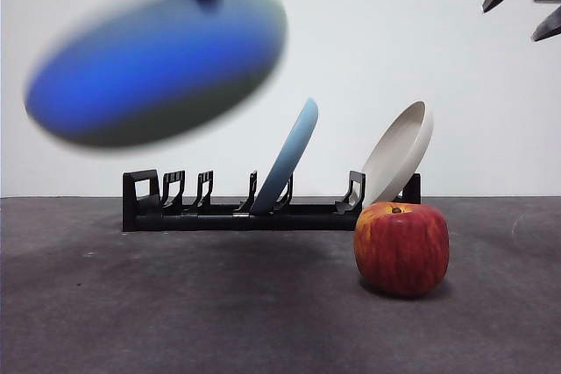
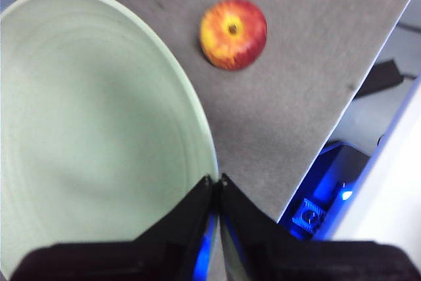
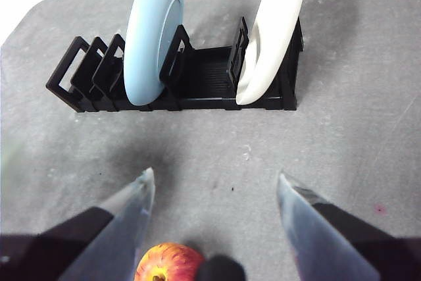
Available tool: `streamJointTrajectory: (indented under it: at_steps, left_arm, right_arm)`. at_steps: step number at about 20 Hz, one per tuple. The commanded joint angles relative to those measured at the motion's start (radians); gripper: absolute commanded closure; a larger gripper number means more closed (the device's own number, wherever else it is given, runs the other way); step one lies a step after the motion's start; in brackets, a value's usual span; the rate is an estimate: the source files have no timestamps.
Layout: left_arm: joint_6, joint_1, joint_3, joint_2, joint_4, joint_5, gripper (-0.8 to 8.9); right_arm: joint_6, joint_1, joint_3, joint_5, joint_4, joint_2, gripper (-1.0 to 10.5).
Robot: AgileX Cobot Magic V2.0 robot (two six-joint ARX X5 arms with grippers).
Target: Take the green plate from the plate rack,put the plate on the table,take the apple from the table,put the apple in the plate
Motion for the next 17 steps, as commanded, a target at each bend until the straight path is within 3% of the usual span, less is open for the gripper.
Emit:
streamJointTrajectory:
  at_steps: [1, 6, 10, 12, 13, 15, 17]
  left_arm:
    - [0.023, -0.002, -0.048, 0.095, 0.074, -0.021, 8.22]
    - [0.108, 0.0, -0.054, 0.364, 0.205, -0.096, 8.22]
    - [0.109, 0.0, -0.054, 0.503, 0.237, -0.166, 8.22]
    - [0.108, 0.003, -0.054, 0.518, 0.235, -0.156, 8.05]
    - [0.108, 0.003, -0.054, 0.517, 0.235, -0.156, 7.48]
    - [0.088, 0.006, -0.054, 0.505, 0.225, -0.159, 5.21]
    - [0.043, 0.011, -0.054, 0.475, 0.224, -0.183, 5.03]
  right_arm:
    - [0.007, -0.003, 0.005, 0.003, 0.006, 0.001, 6.3]
    - [0.007, -0.003, 0.005, 0.003, 0.006, 0.001, 6.3]
    - [0.007, -0.003, 0.005, 0.002, 0.005, 0.001, 6.3]
    - [0.006, -0.002, 0.005, -0.002, 0.003, 0.001, 6.3]
    - [0.006, -0.002, 0.005, -0.005, -0.002, 0.001, 6.3]
    - [0.006, -0.002, 0.005, -0.005, -0.01, 0.001, 6.3]
    - [0.006, 0.003, 0.005, -0.005, -0.016, 0.001, 5.9]
